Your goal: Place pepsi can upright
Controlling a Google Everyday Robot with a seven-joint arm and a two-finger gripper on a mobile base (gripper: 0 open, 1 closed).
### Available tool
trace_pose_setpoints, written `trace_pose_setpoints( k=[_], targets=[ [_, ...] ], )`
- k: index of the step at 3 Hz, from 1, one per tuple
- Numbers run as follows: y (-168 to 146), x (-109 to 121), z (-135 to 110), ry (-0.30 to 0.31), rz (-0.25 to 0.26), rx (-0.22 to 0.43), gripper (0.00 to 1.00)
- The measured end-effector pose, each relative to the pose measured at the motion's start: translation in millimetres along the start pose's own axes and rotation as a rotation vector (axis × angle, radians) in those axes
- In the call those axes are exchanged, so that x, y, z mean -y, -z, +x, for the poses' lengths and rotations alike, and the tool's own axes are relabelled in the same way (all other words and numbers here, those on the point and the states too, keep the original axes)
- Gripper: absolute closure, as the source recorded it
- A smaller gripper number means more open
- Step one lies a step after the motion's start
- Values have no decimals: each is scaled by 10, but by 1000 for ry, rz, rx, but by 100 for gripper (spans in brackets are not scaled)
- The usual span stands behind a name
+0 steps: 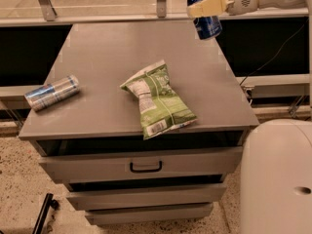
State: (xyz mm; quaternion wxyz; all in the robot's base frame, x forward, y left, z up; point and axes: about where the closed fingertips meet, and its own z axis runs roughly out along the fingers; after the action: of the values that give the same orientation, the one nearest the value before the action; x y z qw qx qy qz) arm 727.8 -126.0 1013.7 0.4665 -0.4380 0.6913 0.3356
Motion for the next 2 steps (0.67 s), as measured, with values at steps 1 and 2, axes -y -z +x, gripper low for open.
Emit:
trace_pose_setpoints(
  k=[1,2],
  targets=[
    [73,-74,-89,139,-43,101,100],
    [112,-133,-98,242,-74,175,100]
  ],
)
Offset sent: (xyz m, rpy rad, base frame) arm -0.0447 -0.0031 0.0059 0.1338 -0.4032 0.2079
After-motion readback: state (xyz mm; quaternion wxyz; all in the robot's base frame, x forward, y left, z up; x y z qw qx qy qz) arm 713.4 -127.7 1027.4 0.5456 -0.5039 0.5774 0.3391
